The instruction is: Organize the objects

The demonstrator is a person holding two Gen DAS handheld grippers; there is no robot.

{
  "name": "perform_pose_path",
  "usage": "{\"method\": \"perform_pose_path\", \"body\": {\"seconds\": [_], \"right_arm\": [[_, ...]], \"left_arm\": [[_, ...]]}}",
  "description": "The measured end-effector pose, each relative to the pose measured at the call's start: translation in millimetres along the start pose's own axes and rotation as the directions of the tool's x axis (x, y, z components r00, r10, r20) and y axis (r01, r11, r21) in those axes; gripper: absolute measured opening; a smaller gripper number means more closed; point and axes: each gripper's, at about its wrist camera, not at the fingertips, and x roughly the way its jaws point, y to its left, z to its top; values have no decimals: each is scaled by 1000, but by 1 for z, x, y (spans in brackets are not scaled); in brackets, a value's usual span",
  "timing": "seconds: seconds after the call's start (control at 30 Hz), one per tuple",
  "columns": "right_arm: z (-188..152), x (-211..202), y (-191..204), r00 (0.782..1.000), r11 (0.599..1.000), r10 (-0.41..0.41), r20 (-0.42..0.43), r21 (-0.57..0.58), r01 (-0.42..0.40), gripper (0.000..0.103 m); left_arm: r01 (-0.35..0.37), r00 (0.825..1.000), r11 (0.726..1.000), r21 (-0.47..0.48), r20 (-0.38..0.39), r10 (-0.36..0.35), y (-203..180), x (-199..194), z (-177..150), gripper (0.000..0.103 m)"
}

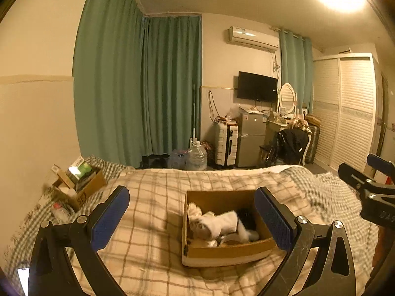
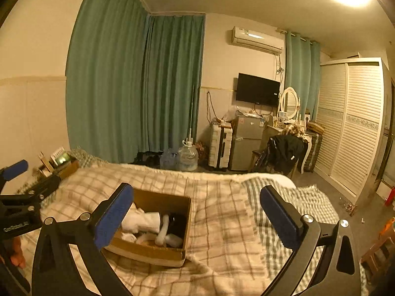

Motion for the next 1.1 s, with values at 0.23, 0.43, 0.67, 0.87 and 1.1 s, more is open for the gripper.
{"method": "perform_pose_path", "body": {"seconds": [0.23,0.43,0.67,0.87,1.1], "right_arm": [[-63,44,1,991,999,27,-132,49,-20,103],[-72,50,-2,988,999,19,-155,44,-12,103],[-70,49,1,989,1000,2,-146,24,1,103],[-72,49,2,988,1000,9,-154,18,-7,103],[-74,51,6,987,1000,7,-161,8,-6,103]], "left_arm": [[-14,997,998,59,-70,19,-7,26,-51,103],[-10,996,999,44,-83,13,-9,25,-56,103],[-15,995,998,61,-93,20,-13,26,-59,103],[-17,993,998,67,-113,25,-15,29,-61,103],[-13,993,998,65,-118,21,-15,30,-63,103]]}}
